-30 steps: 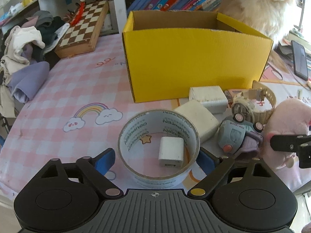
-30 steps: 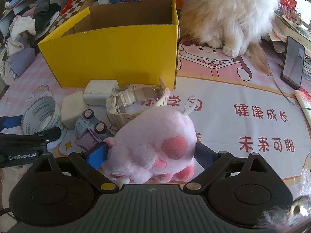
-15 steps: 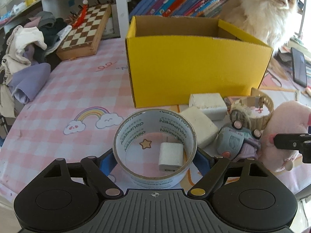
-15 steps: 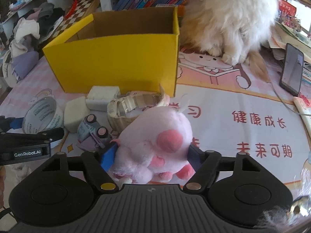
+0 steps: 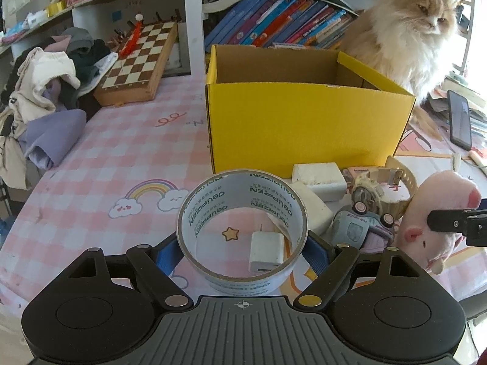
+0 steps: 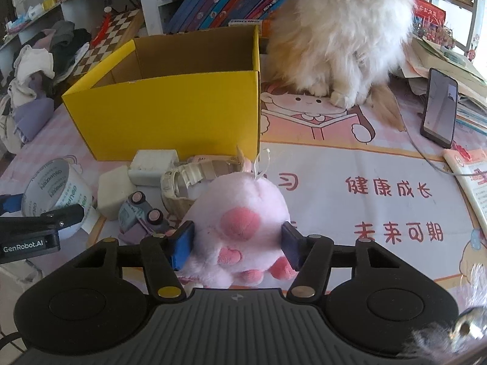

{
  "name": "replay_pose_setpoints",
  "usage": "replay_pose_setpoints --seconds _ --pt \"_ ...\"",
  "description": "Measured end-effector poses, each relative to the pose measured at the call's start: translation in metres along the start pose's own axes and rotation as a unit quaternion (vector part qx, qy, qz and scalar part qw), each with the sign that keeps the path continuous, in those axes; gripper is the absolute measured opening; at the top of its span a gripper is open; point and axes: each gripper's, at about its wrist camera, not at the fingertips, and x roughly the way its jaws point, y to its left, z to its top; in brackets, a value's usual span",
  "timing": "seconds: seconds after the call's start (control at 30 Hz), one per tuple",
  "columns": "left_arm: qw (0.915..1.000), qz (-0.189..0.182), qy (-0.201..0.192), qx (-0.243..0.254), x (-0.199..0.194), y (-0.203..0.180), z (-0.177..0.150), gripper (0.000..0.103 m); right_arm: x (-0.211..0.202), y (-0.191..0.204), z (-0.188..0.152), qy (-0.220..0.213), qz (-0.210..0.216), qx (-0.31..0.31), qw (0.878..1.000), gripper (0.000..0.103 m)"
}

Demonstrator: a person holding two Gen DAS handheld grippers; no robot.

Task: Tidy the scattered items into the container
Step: 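Close the right tool on the pink pig while the left tool grips the clear tape roll, then lift the pig with the right tool while the left tool carries the tape roll over the yellow box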

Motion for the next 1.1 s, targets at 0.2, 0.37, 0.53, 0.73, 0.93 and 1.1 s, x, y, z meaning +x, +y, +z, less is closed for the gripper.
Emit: replay_pose_setpoints --seconds 0.2,0.37,0.53,0.73,0.93,1.1 --pt "0.9999 -0.004 -0.01 0.004 -0.007 0.0 -0.001 0.084 -0.002 -0.003 -0.003 0.005 -0.006 0.016 1.0 0.07" --pt "0.9999 -0.002 -0.014 0.001 -0.012 0.001 -0.002 0.084 -0.002 -0.008 -0.003 0.001 0.0 0.037 0.999 0.088" --pt "0.9999 0.004 -0.016 0.0 -0.015 0.001 -0.002 0.084 0.01 -0.012 -0.003 0.027 0.002 0.055 0.998 0.091" --pt "0.9997 0.004 -0.022 0.003 -0.019 0.001 0.0 0.084 0.023 -0.019 -0.001 0.041 0.014 0.083 0.996 0.092" --pt "0.9994 0.0 -0.035 0.01 -0.027 -0.001 0.001 0.084 0.02 -0.022 -0.001 0.027 0.016 0.089 0.996 0.068" --pt "0.9984 -0.009 -0.052 0.019 -0.038 -0.004 0.002 0.084 0.004 -0.025 -0.004 0.005 0.007 0.09 0.996 0.056"
